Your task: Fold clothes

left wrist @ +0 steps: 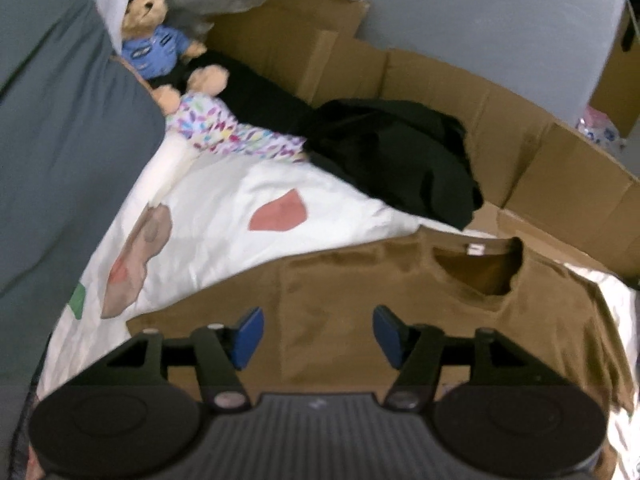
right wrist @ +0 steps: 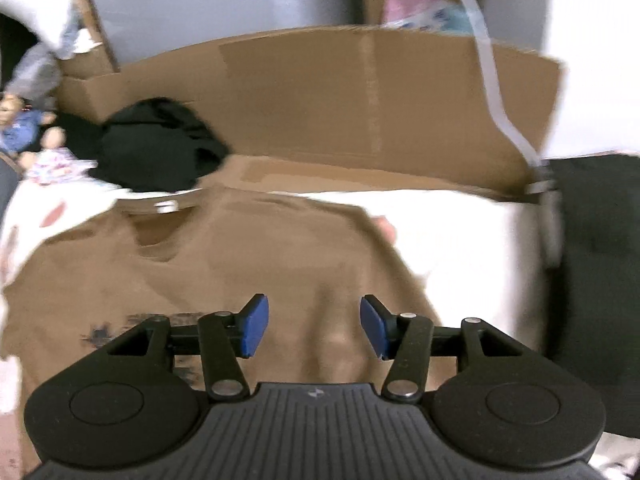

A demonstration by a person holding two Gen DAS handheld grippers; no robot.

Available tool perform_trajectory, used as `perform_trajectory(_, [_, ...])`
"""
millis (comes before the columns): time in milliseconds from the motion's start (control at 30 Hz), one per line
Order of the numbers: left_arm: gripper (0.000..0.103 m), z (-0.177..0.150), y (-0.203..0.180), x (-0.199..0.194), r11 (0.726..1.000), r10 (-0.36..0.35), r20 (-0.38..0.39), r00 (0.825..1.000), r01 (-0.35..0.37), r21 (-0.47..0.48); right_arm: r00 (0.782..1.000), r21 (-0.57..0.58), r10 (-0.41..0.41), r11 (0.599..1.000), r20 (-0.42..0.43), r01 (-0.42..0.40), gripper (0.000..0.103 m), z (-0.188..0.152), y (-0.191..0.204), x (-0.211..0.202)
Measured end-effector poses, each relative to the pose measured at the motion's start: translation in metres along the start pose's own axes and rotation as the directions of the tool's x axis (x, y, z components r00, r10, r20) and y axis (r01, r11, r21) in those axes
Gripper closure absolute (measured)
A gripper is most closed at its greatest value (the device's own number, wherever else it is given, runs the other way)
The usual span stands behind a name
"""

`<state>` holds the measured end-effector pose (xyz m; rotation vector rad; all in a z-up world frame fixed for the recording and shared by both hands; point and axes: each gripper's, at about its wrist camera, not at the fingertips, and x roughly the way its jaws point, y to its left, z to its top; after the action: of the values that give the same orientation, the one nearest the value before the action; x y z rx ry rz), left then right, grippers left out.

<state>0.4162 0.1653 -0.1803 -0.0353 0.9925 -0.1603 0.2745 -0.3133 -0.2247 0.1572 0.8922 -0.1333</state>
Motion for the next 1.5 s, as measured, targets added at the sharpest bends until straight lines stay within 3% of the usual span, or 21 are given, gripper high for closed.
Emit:
perform_trajectory(67, [0.039,0.004,-0.011,-0.007,1.0,-0.024,-0.016,1.0,0.024,0.013,1.0,0.016,-0.013,1.0,0.002,0.013,0.045,0.0,-0.008,-0.011])
perform_trajectory(267, [0.035,0.014,-0.051,-0.042,0.994,-0.093,0.038,0.995,0.091,0.065,0.999,0.003,-0.013,1.0,0.041,0.013,0.036,-0.004,-0.023,-0.048])
perform_trajectory(400, [0.035,0.013,-0.076,-0.049,0.972,-0.236,0.022,0.972,0.235,0.027,0.998,0.007,-0.001,1.0,0.063,0.0,0.028,-0.012,-0.027,-0.056])
perform_trajectory(467, [0.034,0.01,-0.088,-0.049,0.961,-0.277,0.021,0.961,0.276,0.029,0.997,0.015,0.004,1.0,0.072,-0.005,0.026,-0.018,-0.028,-0.057])
perform_trajectory(500, [0.029,0.008,-0.098,-0.049,0.957,-0.289,0.026,0.957,0.288,0.04,0.997,0.023,0.011,1.0,0.07,-0.013,0.025,-0.019,-0.029,-0.056])
perform_trajectory(533, [0.02,0.005,-0.108,-0.049,0.956,-0.29,0.034,0.956,0.288,0.052,0.997,0.031,0.017,0.999,0.07,-0.02,0.024,-0.021,-0.03,-0.057])
perform_trajectory(600, [0.014,-0.002,-0.122,-0.046,0.954,-0.295,0.051,0.954,0.292,0.069,0.996,0.056,0.029,0.998,0.081,-0.034,0.022,-0.025,-0.035,-0.058])
perform_trajectory(733, [0.012,-0.023,-0.158,-0.027,0.934,-0.349,0.05,0.936,0.343,0.096,0.994,0.092,0.021,0.995,0.109,-0.031,0.013,-0.033,-0.044,-0.056])
perform_trajectory(933, [0.001,-0.046,-0.206,-0.006,0.921,-0.349,0.02,0.937,0.34,0.19,0.995,0.114,-0.002,0.993,0.096,-0.008,0.013,-0.049,-0.059,-0.038])
perform_trajectory(1167, [0.0,-0.074,-0.254,0.014,0.892,-0.347,-0.003,0.938,0.332,0.306,0.996,0.135,-0.039,0.991,0.084,0.027,0.013,-0.063,-0.071,-0.024])
perform_trajectory(1267, [0.0,-0.079,-0.262,0.023,0.873,-0.381,-0.036,0.924,0.373,0.315,0.996,0.144,-0.038,0.989,0.084,0.026,0.013,-0.069,-0.075,-0.018])
perform_trajectory(1400, [0.0,-0.091,-0.277,0.033,0.868,-0.359,-0.032,0.933,0.346,0.356,0.995,0.16,-0.038,0.987,0.088,0.023,0.013,-0.074,-0.084,-0.013])
perform_trajectory(1500, [0.0,-0.098,-0.283,0.038,0.861,-0.415,-0.044,0.909,0.408,0.302,0.995,0.181,-0.036,0.983,0.093,0.019,0.013,-0.079,-0.092,-0.011])
